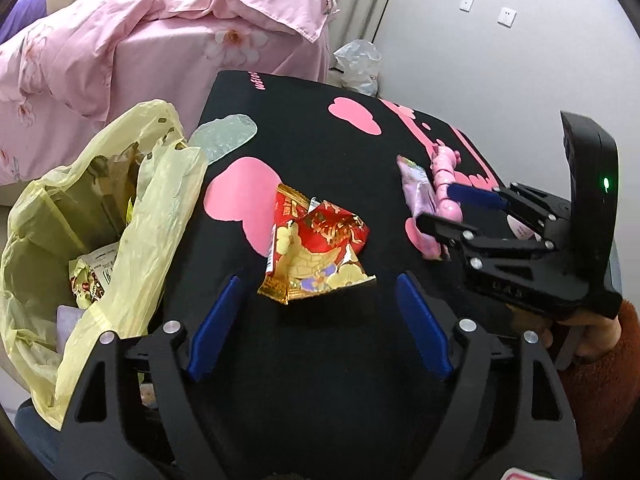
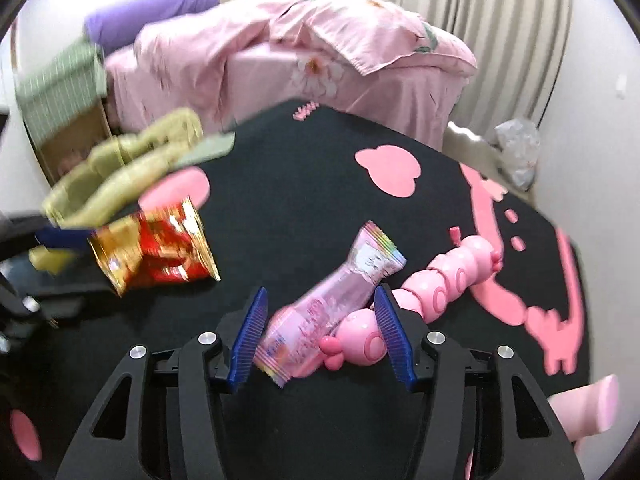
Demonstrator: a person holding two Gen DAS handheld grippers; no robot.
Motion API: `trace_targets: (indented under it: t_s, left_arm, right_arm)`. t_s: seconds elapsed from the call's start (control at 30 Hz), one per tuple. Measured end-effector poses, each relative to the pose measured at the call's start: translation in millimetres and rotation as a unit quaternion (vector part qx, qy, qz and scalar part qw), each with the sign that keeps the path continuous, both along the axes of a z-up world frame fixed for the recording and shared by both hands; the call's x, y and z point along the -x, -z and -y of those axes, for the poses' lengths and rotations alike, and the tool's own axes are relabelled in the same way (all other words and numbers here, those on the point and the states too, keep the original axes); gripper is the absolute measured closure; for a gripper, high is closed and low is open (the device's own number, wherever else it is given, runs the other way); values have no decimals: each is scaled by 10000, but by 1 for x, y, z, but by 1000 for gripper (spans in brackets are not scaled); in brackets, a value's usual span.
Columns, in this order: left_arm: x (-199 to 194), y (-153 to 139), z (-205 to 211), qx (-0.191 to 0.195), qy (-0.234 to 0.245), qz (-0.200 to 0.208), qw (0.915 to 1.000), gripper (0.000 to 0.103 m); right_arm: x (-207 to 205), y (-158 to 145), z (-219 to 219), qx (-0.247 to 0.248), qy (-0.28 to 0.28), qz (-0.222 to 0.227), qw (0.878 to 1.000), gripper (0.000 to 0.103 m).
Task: Collect trash
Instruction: 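Grasp the pink candy stick with the right tool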
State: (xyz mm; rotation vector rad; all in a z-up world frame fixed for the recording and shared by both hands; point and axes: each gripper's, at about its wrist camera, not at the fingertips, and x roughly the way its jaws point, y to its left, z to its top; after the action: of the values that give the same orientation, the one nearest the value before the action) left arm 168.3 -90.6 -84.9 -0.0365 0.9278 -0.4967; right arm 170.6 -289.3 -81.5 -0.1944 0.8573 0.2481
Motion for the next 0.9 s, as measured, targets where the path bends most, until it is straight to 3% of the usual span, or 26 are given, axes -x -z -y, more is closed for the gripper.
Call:
trace_targets:
  t_s: [0.27,0.4,0.57,0.7,0.8,0.9]
  left_arm:
    - [6,-5,-2,189,-20,39,9998,26]
    - [10,-10,-2,138,-78,237,9996,24]
    - [12,-16,-7,-18,-165,389,9991,22]
    - [12,-19,-13,-64,-230,405,9989,21]
    - [12,-20,-16,-107,-248,415,9988,21]
    - [12,-20,-17,-101,-250,420,9988,21]
  right_arm:
    - [37,2,50,185,738,-39,9971,50]
    - [46,-13,50,-559,636,156,9963,50]
    - [22,-9,32,-1228,744,139,9895,50]
    - [-12,10,9,-943,848,-137,9918,52]
    - [-21,20,3,-857,678,-292,9936,59]
    - [-13,20,8,-998,519,-288,9932,77]
